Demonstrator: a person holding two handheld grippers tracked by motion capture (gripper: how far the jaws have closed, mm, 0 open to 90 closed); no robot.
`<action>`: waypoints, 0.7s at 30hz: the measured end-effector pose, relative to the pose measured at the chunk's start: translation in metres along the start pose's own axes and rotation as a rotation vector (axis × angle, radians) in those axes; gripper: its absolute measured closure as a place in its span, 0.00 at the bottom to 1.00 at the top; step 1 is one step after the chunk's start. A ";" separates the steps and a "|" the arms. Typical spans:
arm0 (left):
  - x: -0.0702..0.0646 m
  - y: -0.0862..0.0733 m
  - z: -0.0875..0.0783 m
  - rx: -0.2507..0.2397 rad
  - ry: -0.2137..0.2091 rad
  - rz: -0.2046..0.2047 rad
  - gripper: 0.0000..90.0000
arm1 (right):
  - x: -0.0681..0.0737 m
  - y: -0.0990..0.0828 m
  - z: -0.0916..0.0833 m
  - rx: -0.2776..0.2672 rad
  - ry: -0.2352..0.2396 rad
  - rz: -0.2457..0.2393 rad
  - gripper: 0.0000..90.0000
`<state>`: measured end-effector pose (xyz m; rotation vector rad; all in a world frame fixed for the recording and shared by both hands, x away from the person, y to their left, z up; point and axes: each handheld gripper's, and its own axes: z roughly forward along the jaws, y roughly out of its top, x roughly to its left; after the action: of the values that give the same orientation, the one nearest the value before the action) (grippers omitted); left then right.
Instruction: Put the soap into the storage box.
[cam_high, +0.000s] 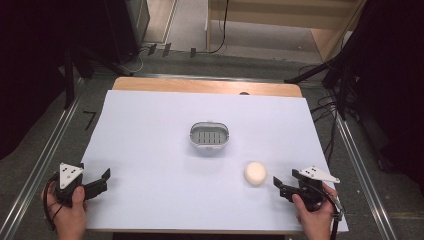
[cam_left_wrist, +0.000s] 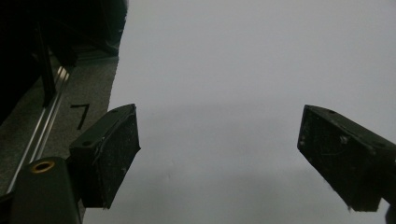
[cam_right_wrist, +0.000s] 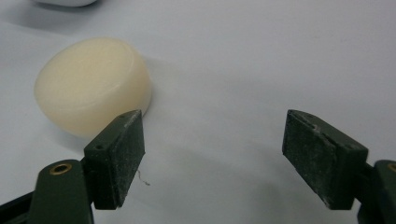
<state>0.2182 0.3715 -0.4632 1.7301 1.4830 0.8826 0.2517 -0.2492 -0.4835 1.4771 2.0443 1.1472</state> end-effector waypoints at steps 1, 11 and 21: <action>0.000 0.000 0.000 -0.001 0.000 -0.001 0.15 | 0.001 0.000 0.000 0.001 0.004 -0.003 0.24; 0.000 0.000 0.000 0.006 0.003 0.005 0.15 | 0.010 0.002 0.002 0.041 0.020 -0.031 0.20; 0.000 0.000 0.000 0.008 0.002 0.004 0.15 | 0.022 0.004 0.006 0.074 0.064 -0.042 0.17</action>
<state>0.2186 0.3715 -0.4631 1.7390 1.4865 0.8813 0.2496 -0.2262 -0.4803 1.4412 2.1717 1.1271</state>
